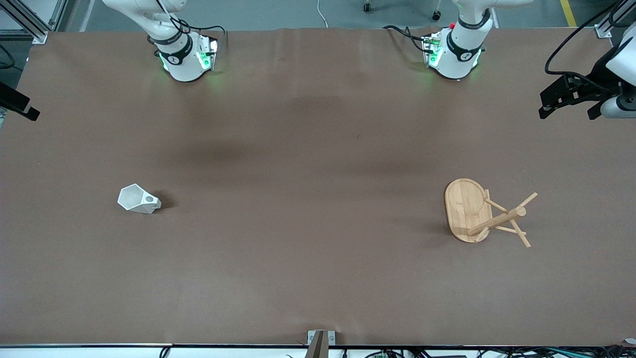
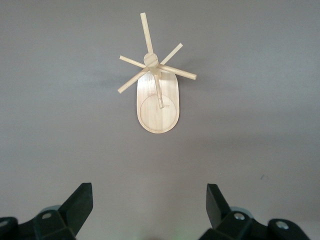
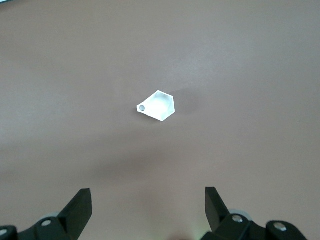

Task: Hang cup on rack

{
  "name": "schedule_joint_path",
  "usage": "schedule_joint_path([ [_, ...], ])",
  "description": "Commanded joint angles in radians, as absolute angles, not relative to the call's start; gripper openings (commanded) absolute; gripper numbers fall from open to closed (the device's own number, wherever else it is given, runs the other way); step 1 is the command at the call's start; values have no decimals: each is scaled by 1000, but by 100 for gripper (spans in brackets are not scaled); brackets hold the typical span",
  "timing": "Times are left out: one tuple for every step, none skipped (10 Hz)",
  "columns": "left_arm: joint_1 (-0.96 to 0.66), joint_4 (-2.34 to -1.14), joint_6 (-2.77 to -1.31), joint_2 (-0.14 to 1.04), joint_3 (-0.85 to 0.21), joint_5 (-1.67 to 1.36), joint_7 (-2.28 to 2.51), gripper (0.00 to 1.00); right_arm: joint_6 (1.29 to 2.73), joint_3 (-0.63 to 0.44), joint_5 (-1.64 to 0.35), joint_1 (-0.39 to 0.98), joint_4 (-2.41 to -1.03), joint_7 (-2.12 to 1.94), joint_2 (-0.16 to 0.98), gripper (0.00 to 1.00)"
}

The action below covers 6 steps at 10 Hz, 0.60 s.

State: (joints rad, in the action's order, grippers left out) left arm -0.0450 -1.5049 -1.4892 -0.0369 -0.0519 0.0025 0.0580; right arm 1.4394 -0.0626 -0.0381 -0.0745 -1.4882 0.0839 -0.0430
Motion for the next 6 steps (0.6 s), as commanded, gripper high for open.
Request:
schedule_joint_path([
  [-38,-1534,-1499,-31,-58,-12,49,100,1427,-58,-25,-80,-1471,81,-37,100],
  [-38,-1534,-1497,-29,-60,-12,66,100,1427,-58,-25,-80,-1471,81,-35,100],
  [-37,-1531,-1497,-28,-60,-12,66,100,1428,-58,-25,-80,-1471,81,-35,100],
  [-37,-1532,-1497,-28,-60,-12,64,100,1436,-61,-26,-86,-1477,83,-32,100],
  [-38,-1532,-1497,-25,-60,-12,66,100,1483,-63,-26,-87,-1511,81,-12,100],
  [-37,-1532,-1497,-23,-60,-12,66,100,1552,-63,-25,-84,-1553,81,17,100],
])
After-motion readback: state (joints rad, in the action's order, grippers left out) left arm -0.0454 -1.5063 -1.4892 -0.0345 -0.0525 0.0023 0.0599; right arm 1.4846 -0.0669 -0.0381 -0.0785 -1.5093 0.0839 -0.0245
